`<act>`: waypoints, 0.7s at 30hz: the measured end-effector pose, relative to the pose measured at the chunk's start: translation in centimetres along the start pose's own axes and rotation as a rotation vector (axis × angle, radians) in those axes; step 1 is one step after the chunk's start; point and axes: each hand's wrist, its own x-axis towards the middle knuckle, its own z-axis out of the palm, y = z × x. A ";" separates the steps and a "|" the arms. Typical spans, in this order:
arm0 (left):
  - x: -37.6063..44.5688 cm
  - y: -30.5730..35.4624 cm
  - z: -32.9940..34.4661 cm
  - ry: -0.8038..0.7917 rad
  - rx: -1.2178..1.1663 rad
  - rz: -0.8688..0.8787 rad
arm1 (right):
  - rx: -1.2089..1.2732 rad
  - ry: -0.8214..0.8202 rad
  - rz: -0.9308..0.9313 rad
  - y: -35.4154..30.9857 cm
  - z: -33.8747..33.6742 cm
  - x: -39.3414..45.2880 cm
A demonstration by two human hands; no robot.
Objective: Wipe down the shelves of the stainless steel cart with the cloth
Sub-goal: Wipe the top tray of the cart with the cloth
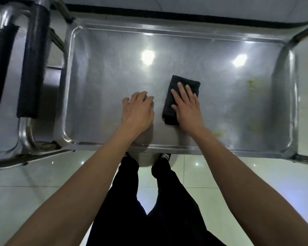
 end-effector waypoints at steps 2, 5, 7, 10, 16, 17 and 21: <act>0.4 2.1 0.7 0.010 0.032 0.043 | 0.009 0.011 0.030 2.6 -0.4 -1.2; 0.7 4.8 1.7 -0.045 0.098 0.067 | 0.007 0.012 0.055 5.2 -0.6 -3.1; 0.7 5.9 2.2 -0.065 0.137 0.043 | 0.007 0.003 0.054 6.3 -0.6 -4.3; 0.5 6.2 2.6 -0.066 0.152 0.009 | 0.010 0.017 0.033 6.9 -0.2 -6.3; 0.2 5.8 2.3 -0.097 0.171 0.019 | 0.018 0.026 0.026 5.4 0.5 -7.2; 0.0 5.6 2.2 -0.090 0.169 0.021 | 0.019 0.023 0.014 5.1 0.5 -7.1; -1.4 3.9 1.6 -0.048 0.114 -0.005 | -0.001 0.007 -0.043 2.9 0.9 -6.3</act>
